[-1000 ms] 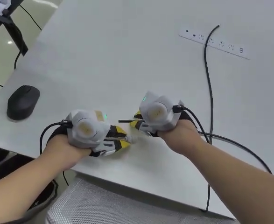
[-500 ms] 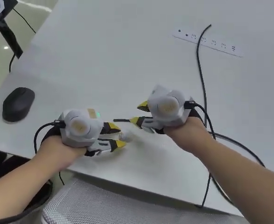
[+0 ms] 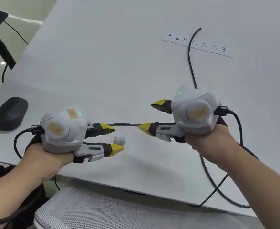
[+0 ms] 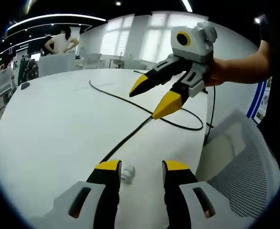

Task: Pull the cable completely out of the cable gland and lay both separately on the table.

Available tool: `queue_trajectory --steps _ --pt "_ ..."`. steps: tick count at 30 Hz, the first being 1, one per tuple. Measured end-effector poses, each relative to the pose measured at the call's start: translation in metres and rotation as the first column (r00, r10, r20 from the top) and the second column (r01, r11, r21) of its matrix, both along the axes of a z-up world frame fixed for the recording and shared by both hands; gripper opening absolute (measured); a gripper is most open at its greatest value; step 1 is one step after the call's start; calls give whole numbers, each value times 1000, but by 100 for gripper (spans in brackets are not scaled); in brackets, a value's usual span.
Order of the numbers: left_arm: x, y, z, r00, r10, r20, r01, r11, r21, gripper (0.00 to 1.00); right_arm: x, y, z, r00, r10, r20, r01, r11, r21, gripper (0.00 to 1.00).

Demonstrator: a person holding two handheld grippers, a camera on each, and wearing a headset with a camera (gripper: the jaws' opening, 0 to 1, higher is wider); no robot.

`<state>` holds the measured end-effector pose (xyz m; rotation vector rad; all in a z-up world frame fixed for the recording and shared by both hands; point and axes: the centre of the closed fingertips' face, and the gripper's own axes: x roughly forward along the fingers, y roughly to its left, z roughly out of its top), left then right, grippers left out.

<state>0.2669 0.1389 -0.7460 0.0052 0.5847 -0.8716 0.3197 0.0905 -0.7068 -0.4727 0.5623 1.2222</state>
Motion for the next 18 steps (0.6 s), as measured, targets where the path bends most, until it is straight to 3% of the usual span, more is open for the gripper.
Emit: queue_trajectory --steps 2,4,7,11,18 --pt "-2 -2 3 1000 -1 -11 1 1000 -4 39 -3 -8 11 1000 -10 7 10 999 38 41" --pt "-3 -3 12 1000 0 6 0 1000 -16 39 -6 -18 21 999 -35 2 35 997 67 41" --pt "-4 -4 23 1000 15 7 -14 999 -45 43 -13 -34 28 999 -52 5 51 996 75 42" --pt "-8 -9 39 1000 27 15 -26 998 -55 51 -26 -55 34 997 -71 9 70 995 71 44" --pt "-13 -9 60 998 48 46 -46 998 -36 57 -47 -86 43 991 -129 -27 131 984 122 54"
